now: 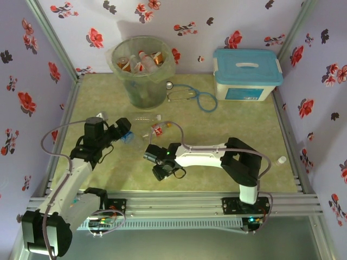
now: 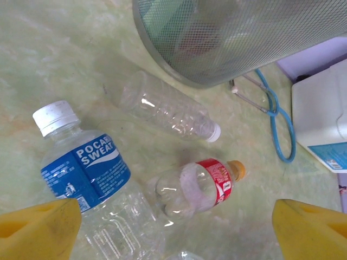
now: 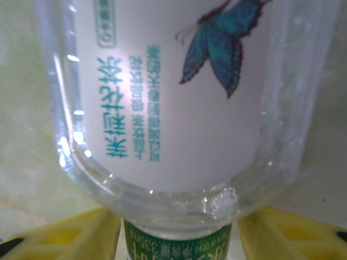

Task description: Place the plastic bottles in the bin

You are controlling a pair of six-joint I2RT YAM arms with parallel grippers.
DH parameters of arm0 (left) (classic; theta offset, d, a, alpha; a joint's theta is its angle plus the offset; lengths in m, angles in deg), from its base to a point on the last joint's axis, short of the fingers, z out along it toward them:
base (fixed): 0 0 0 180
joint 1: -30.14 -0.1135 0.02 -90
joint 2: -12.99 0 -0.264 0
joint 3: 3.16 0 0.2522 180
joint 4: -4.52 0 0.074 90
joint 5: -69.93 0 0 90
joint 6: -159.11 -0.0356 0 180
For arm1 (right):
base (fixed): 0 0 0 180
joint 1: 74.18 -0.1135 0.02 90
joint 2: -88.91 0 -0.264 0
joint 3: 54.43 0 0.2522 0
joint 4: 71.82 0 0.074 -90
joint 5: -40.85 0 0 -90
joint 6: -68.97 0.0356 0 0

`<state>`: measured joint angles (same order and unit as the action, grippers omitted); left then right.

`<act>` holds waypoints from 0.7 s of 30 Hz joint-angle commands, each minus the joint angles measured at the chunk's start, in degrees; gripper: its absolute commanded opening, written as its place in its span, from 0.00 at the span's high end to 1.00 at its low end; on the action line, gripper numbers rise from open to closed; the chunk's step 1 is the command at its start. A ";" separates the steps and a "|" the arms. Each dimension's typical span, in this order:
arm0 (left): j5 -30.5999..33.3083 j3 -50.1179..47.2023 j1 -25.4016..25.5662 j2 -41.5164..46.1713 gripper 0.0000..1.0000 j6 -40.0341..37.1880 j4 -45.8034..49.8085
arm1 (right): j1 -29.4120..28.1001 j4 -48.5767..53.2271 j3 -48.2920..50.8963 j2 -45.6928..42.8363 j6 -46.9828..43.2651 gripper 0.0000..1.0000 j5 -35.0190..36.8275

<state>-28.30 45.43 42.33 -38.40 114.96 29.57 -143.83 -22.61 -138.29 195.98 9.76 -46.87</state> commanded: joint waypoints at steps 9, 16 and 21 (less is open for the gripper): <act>-2.22 -2.30 -0.43 0.97 0.09 4.67 -6.15 | -0.31 1.46 -0.65 -1.31 -2.59 0.59 2.32; -3.18 -1.13 -0.41 3.04 0.09 6.04 -5.53 | 1.03 3.23 1.06 -9.50 -10.19 0.68 4.49; -8.43 -1.42 -0.31 3.50 0.06 9.72 -10.74 | 4.85 -0.52 4.89 -17.02 -11.74 0.68 5.37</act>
<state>-32.54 43.47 42.28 -35.74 121.56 24.13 -141.12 -21.78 -135.84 182.69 0.44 -44.29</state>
